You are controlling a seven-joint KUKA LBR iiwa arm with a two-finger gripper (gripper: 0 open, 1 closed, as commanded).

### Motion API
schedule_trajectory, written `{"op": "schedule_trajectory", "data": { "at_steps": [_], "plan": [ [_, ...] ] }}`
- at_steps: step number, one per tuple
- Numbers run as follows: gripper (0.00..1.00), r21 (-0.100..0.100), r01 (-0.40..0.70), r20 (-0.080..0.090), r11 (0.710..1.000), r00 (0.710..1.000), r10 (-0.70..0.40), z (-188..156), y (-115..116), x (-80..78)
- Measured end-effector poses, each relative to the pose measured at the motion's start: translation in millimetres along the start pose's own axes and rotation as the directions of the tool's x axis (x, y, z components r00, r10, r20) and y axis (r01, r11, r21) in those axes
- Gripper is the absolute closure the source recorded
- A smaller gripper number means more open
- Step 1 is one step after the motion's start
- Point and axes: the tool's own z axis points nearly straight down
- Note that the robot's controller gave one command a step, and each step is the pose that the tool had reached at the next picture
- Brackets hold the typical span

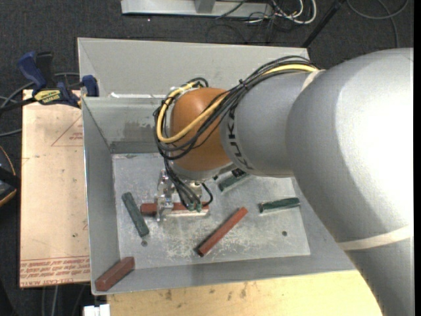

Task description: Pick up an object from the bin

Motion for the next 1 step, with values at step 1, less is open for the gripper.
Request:
{"op": "schedule_trajectory", "data": {
  "at_steps": [1],
  "plan": [
    [1.0, 0.005, 0.041, -0.005, 0.999, 0.999, -0.041, -147.6, 14.3, -10.8]
  ]
}}
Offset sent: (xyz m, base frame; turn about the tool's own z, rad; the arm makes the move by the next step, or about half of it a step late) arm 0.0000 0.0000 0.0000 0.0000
